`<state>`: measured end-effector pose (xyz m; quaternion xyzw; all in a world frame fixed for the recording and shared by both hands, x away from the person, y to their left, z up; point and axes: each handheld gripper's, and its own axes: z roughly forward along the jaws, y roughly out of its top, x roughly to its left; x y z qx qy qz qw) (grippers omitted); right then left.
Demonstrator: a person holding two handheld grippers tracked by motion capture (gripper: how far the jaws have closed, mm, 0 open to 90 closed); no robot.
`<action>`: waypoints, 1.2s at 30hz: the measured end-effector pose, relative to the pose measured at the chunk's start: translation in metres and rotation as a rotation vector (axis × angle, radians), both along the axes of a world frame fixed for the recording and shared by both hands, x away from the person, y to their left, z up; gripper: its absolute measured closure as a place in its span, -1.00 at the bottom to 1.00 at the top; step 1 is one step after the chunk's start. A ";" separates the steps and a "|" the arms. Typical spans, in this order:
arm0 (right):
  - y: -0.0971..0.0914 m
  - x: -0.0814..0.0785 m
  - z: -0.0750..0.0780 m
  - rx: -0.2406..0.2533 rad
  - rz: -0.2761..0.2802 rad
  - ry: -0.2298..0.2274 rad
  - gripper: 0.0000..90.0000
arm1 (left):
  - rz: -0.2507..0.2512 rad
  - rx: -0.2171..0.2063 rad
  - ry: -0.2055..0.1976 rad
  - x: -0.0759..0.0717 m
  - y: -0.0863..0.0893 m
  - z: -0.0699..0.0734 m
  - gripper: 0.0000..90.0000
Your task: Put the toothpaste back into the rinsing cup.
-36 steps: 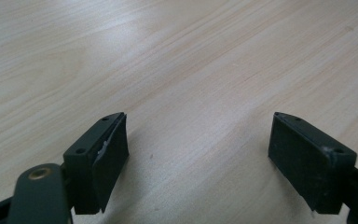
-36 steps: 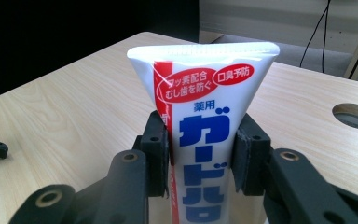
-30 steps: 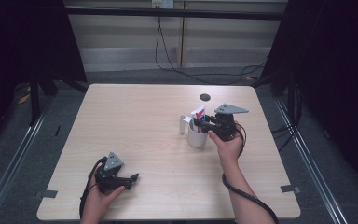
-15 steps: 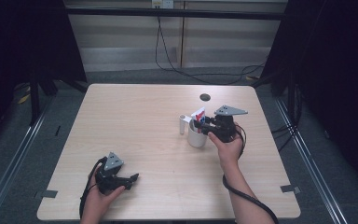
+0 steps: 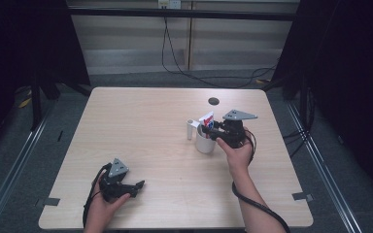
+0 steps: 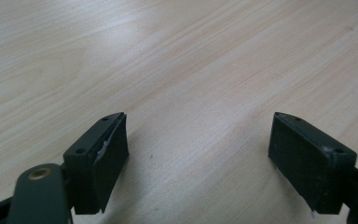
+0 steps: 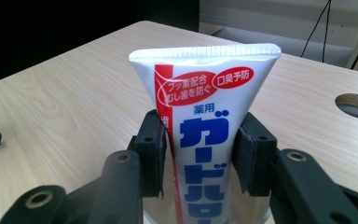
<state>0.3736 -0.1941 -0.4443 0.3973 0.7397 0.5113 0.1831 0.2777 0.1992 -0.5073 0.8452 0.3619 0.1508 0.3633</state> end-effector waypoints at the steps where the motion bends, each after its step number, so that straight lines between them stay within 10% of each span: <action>1: 0.000 0.000 0.000 0.000 0.000 0.000 0.29 | 0.000 0.001 0.000 0.000 0.000 0.000 -0.56; 36: 0.000 -0.003 0.005 -0.035 0.001 -0.021 -0.29 | 0.000 0.000 0.000 0.000 0.000 0.000 -0.56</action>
